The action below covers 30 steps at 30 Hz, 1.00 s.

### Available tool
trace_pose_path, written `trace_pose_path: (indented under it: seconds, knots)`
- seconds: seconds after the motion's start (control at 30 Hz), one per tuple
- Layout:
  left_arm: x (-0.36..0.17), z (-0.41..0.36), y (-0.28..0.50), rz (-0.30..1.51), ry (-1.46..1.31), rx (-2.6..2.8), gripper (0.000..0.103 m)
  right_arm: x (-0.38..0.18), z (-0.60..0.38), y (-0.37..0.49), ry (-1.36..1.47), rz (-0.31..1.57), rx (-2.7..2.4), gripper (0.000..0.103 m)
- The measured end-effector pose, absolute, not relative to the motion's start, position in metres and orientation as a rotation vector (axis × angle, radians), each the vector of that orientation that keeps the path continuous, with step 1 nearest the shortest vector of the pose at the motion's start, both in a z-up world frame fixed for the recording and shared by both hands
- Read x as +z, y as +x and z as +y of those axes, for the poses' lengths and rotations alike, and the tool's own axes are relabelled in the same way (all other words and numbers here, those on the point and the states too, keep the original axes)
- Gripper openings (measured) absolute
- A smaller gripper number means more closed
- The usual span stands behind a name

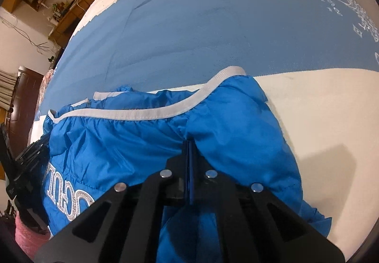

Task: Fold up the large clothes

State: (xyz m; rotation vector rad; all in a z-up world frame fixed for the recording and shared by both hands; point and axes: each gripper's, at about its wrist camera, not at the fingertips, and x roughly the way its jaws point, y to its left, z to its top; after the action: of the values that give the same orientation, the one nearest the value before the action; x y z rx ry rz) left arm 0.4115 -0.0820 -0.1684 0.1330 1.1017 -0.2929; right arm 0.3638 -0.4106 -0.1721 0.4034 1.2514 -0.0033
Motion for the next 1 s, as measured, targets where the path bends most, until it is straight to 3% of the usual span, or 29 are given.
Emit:
trace_pose_path:
  seconds: [0.13, 0.2, 0.23, 0.3, 0.4, 0.5, 0.73, 1.0]
  knots:
    - [-0.154, -0.070, 0.403, 1.128, 0.095, -0.292, 0.034, -0.150, -0.409, 0.349, 0.392, 1.235, 0.029, 0.012]
    - [-0.141, -0.057, 0.393, 1.122, 0.068, -0.290, 0.042, -0.135, -0.411, 0.335, 0.372, 1.209, 0.030, 0.029]
    - [-0.134, -0.049, 0.388, 1.116, 0.061, -0.281, 0.044, -0.124, -0.415, 0.325, 0.354, 1.183, 0.023, 0.033]
    - [-0.121, -0.031, 0.375, 1.100, 0.070, -0.248, 0.059, -0.106, -0.426, 0.305, 0.336, 1.149, 0.014, 0.040]
    - [-0.108, 0.000, 0.357, 1.097, 0.062, -0.232, 0.067, -0.092, -0.446, 0.276, 0.343, 1.130, -0.002, 0.055]
    - [-0.106, 0.029, 0.342, 1.117, 0.033, -0.219, 0.074, -0.097, -0.460, 0.257, 0.380, 1.161, 0.010, 0.063]
    - [-0.123, 0.070, 0.317, 1.176, -0.119, -0.229, 0.074, -0.129, -0.467, 0.232, 0.457, 1.223, 0.017, 0.067]
    - [-0.133, 0.061, 0.317, 1.198, -0.151, -0.261, 0.075, -0.141, -0.460, 0.234, 0.469, 1.247, 0.024, 0.071]
